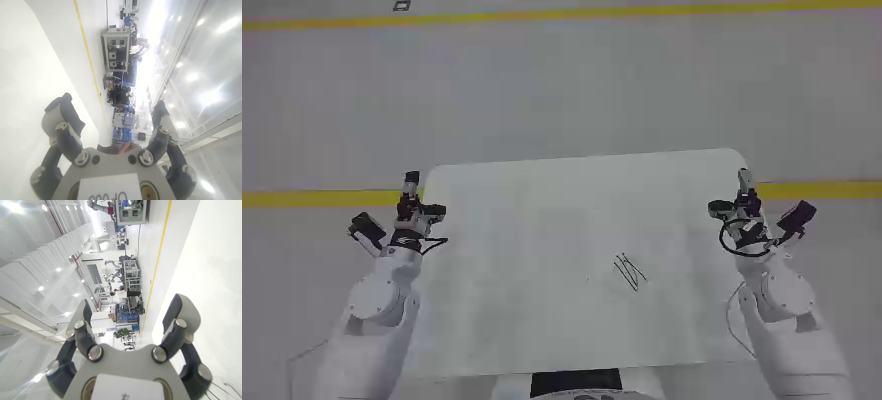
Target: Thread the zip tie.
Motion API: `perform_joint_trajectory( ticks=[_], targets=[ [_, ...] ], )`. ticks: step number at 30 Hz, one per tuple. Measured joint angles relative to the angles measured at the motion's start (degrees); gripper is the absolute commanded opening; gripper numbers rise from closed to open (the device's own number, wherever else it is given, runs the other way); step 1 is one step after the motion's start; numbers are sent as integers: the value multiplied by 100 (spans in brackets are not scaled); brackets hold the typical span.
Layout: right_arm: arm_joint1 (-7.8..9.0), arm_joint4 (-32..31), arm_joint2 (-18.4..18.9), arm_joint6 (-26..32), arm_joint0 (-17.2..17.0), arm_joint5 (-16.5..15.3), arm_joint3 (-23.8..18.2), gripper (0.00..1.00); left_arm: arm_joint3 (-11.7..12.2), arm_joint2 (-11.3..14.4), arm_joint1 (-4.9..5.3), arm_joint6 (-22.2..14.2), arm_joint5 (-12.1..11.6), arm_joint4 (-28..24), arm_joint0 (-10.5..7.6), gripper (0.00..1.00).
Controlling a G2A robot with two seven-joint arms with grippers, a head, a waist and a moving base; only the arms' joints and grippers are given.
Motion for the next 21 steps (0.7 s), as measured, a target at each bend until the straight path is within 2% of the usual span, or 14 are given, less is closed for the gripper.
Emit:
perform_joint_trajectory(
  ticks=[1,3,4,5,6,9,12,19,21],
  targets=[
    [0,0,0,0,0,0,0,78,0,0,0,0,0,0,0,100],
    [0,0,0,0,0,0,0,78,0,0,0,0,0,0,0,100],
    [0,0,0,0,0,0,0,100,0,0,0,0,0,0,0,78],
    [0,0,0,0,0,0,0,78,0,0,0,0,0,0,0,100],
    [0,0,0,0,0,0,0,100,0,0,0,0,0,0,0,100],
    [2,-49,-21,49,28,-34,-35,100,0,0,0,0,0,0,0,100],
    [14,-454,-132,436,159,-188,-87,100,0,0,0,0,0,0,0,100],
    [97,-1718,-398,1765,160,-276,-104,100,0,0,0,0,0,0,0,100],
    [114,-1892,-395,2010,127,-443,-128,100,0,0,0,0,0,0,0,100]
  ],
)
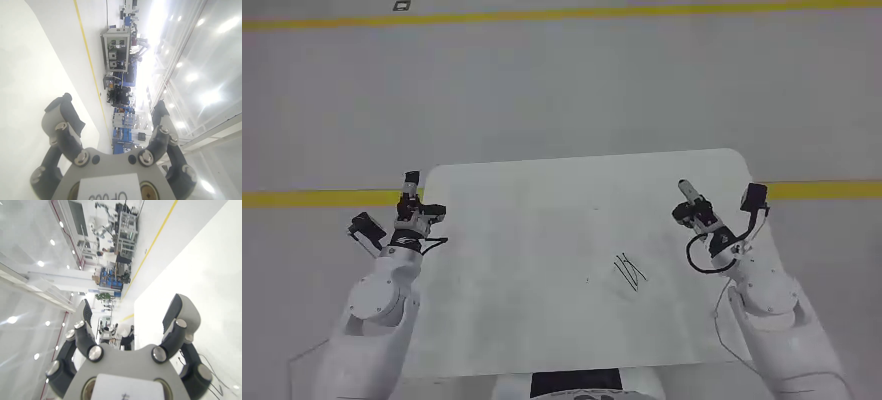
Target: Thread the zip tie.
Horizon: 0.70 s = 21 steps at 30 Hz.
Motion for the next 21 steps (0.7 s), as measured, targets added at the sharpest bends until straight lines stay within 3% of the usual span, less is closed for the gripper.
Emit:
perform_joint_trajectory(
  ticks=[12,17,21],
  targets=[
    [5,-33,-19,48,31,-33,-33,100,0,0,0,0,0,0,0,100],
    [59,-868,-360,1083,765,148,-57,100,0,0,0,0,0,0,0,100],
    [95,-1449,-598,1736,1084,226,29,100,0,0,0,0,0,0,0,100]
  ],
)
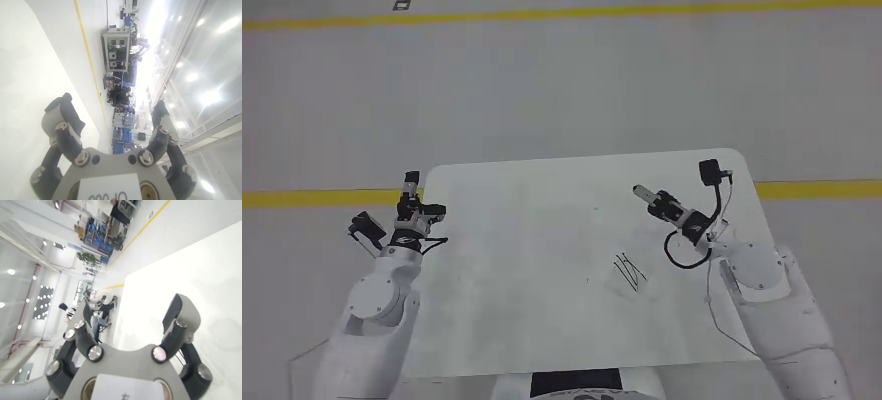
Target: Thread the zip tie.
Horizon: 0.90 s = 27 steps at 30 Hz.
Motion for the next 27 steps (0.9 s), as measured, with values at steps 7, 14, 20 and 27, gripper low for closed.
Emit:
perform_joint_trajectory(
  ticks=[7,14,20,27],
  targets=[
    [70,-258,17,677,-168,-24,-129,100,0,0,0,0,0,0,0,100],
    [69,-256,18,667,-164,-24,-127,100,0,0,0,0,0,0,0,100],
    [110,-643,-121,985,-88,-173,-304,100,0,0,0,0,0,0,0,100],
    [201,-1393,-418,2334,192,-307,-502,100,0,0,0,0,0,0,0,100]
  ],
)
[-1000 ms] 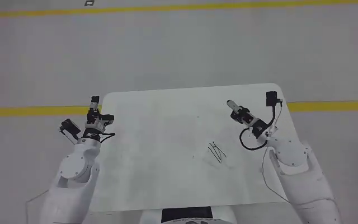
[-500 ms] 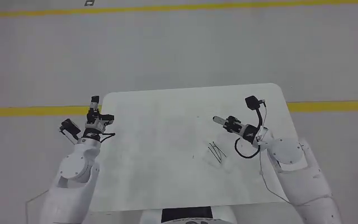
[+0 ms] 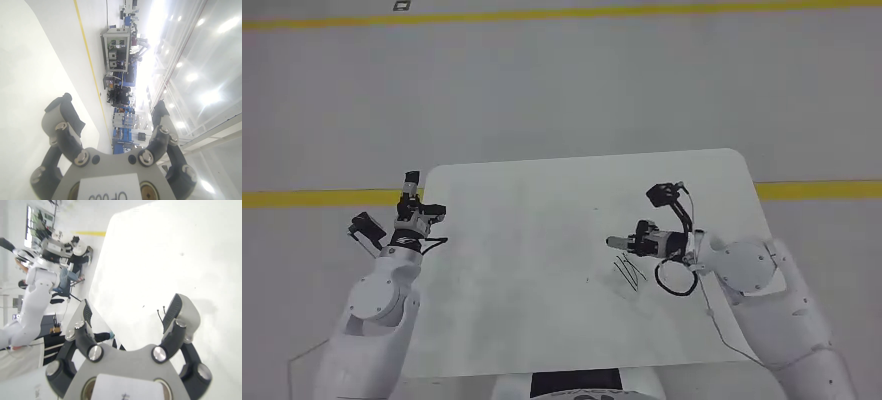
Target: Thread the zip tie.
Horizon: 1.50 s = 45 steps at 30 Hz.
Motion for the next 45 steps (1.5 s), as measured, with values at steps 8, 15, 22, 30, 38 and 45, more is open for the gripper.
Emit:
perform_joint_trajectory(
  ticks=[8,15,22,30,38,45],
  targets=[
    [51,43,-133,775,130,-306,-89,100,0,0,0,0,0,0,0,100],
    [50,45,-164,786,126,-318,-96,100,0,0,0,0,0,0,0,100],
    [38,-530,-906,1495,643,43,-48,100,0,0,0,0,0,0,0,100],
    [33,-684,-1486,1886,1013,282,146,100,0,0,0,0,0,0,0,100],
    [33,-688,-1478,1884,1008,284,144,100,0,0,0,0,0,0,0,100],
    [69,-1095,-2131,1884,1294,808,521,100,0,0,0,0,0,0,0,100]
  ],
)
